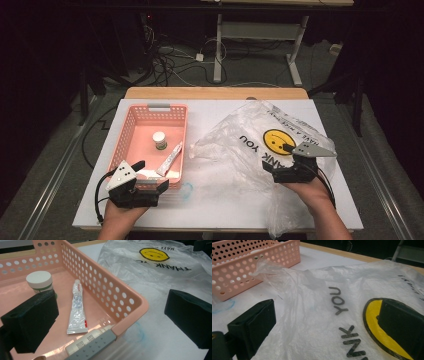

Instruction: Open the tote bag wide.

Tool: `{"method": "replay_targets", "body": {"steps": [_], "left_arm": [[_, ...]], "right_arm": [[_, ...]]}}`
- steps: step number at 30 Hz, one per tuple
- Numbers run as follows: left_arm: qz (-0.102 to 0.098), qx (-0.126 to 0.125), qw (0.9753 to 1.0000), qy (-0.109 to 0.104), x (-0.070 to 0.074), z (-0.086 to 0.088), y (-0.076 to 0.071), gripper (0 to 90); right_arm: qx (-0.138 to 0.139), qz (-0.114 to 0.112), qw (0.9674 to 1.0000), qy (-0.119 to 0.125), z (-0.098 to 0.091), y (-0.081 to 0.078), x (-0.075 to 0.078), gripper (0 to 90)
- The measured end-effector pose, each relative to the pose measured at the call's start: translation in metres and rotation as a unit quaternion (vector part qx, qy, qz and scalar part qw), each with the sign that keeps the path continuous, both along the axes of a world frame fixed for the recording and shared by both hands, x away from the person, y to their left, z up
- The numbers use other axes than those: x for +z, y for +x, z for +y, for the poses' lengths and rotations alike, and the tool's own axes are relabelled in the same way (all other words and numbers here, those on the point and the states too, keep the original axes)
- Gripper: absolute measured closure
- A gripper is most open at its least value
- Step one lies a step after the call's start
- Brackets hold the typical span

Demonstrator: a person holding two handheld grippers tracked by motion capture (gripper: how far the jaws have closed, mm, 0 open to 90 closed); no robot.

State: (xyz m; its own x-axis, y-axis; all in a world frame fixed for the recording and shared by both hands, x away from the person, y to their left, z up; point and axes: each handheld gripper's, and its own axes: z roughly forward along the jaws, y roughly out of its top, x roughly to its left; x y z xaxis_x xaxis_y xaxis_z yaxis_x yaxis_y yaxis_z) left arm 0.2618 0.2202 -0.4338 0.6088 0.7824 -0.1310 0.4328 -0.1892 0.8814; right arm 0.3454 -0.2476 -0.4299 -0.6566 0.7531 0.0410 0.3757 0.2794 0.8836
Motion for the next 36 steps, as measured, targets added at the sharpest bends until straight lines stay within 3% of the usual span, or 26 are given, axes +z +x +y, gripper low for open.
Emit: {"method": "replay_targets", "body": {"steps": [12,17,23,29,34,36], "left_arm": [[-0.007,0.013,0.9999,-0.005,0.001,0.003,-0.008,0.0],[-0.007,0.011,0.9999,-0.003,0.001,0.002,-0.010,0.0],[-0.007,0.006,0.9999,-0.004,0.001,0.003,-0.012,0.0],[-0.007,0.001,1.0000,-0.003,0.000,0.002,-0.009,0.0],[-0.007,-0.002,1.0000,0.000,0.000,0.001,-0.011,0.0],[-0.007,-0.002,1.0000,0.000,0.000,0.001,-0.010,0.0]], "right_arm": [[0.029,0.023,0.9991,-0.022,0.014,0.007,-0.006,16.3],[0.036,0.053,0.9970,-0.043,0.010,0.004,-0.012,21.7],[0.051,0.082,0.9931,-0.067,0.014,0.001,-0.026,22.4],[0.080,0.089,0.9851,-0.124,0.037,-0.002,-0.038,20.7],[0.082,0.085,0.9843,-0.132,0.042,-0.003,-0.041,24.5],[0.080,0.086,0.9842,-0.133,0.040,-0.003,-0.042,30.4]]}}
